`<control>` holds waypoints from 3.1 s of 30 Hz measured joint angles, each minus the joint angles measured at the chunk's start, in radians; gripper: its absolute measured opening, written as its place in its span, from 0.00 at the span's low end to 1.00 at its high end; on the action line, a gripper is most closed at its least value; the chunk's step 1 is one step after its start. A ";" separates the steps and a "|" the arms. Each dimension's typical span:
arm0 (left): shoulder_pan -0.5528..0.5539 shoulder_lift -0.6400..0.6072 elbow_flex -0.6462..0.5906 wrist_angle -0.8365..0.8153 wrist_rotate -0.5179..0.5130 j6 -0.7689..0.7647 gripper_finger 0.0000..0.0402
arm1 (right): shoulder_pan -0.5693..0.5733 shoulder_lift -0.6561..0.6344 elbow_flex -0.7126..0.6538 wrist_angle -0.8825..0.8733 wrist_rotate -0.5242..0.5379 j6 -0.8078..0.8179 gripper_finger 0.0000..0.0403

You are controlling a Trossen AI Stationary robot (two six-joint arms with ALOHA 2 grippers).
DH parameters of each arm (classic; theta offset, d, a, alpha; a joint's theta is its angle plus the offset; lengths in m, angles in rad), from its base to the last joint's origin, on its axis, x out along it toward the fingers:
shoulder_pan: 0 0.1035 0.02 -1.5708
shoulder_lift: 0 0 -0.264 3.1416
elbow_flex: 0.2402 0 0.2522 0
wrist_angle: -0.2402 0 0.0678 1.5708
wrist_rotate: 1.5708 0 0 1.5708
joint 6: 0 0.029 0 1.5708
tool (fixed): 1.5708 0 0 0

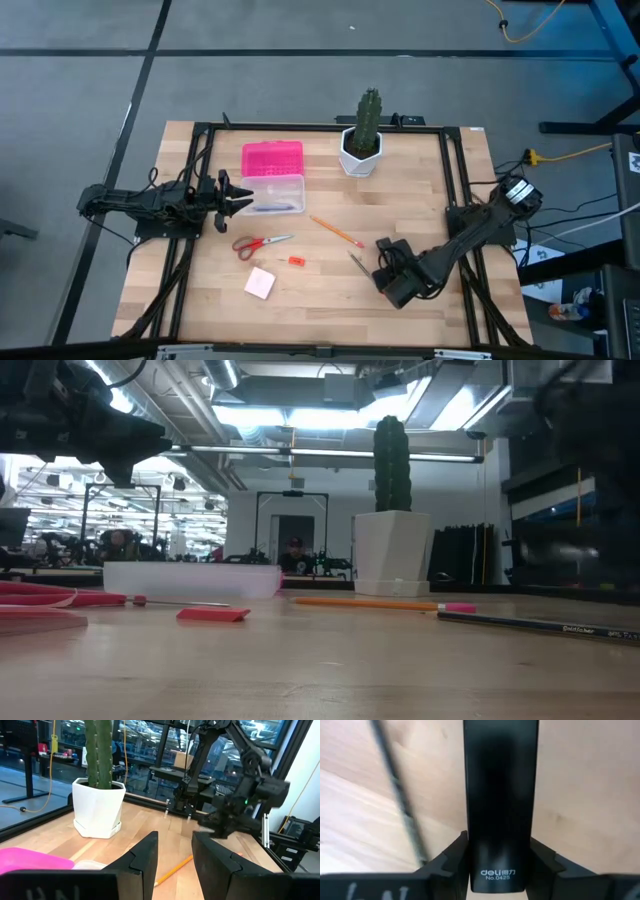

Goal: Pack school essentials
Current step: Put the black stapler into the supply box, then put the black pencil into the supply box

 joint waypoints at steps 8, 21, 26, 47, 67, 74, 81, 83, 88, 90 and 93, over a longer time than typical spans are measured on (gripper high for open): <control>0.000 0.000 0.000 0.000 0.000 0.000 0.28 | -0.114 -0.031 0.166 -0.038 0.267 -0.309 0.33; 0.000 0.000 0.000 0.000 0.000 0.000 0.28 | -0.571 0.048 0.191 0.670 0.062 -1.026 0.33; 0.000 0.000 0.000 0.000 0.000 0.000 0.28 | -0.694 0.198 0.315 0.708 -0.066 -1.077 0.33; 0.000 0.000 0.000 0.000 0.000 0.001 0.28 | -0.836 0.712 1.093 0.161 -0.339 -1.713 0.33; 0.000 0.000 0.000 0.000 0.000 0.001 0.28 | -0.857 0.793 1.155 0.155 -0.236 -1.947 0.55; 0.000 0.000 0.000 0.000 0.000 0.001 0.28 | -0.861 0.793 1.169 0.132 -0.192 -1.904 0.55; 0.000 0.000 0.000 -0.001 0.000 0.001 0.28 | -0.850 0.727 1.252 0.011 -0.238 -1.745 0.49; 0.000 0.000 0.000 -0.004 0.000 0.001 0.28 | -0.841 0.679 1.245 -0.045 -0.317 -1.654 0.48; 0.000 0.000 0.000 -0.006 0.000 -0.013 0.28 | -0.798 0.583 1.244 -0.413 -0.419 -1.439 0.45; 0.000 0.000 0.000 -0.008 0.000 -0.018 0.28 | -0.767 0.557 1.243 -0.555 -0.395 -1.378 0.44; 0.000 0.000 0.000 -0.009 0.000 -0.018 0.28 | -0.706 0.516 1.240 -0.665 -0.318 -1.338 0.43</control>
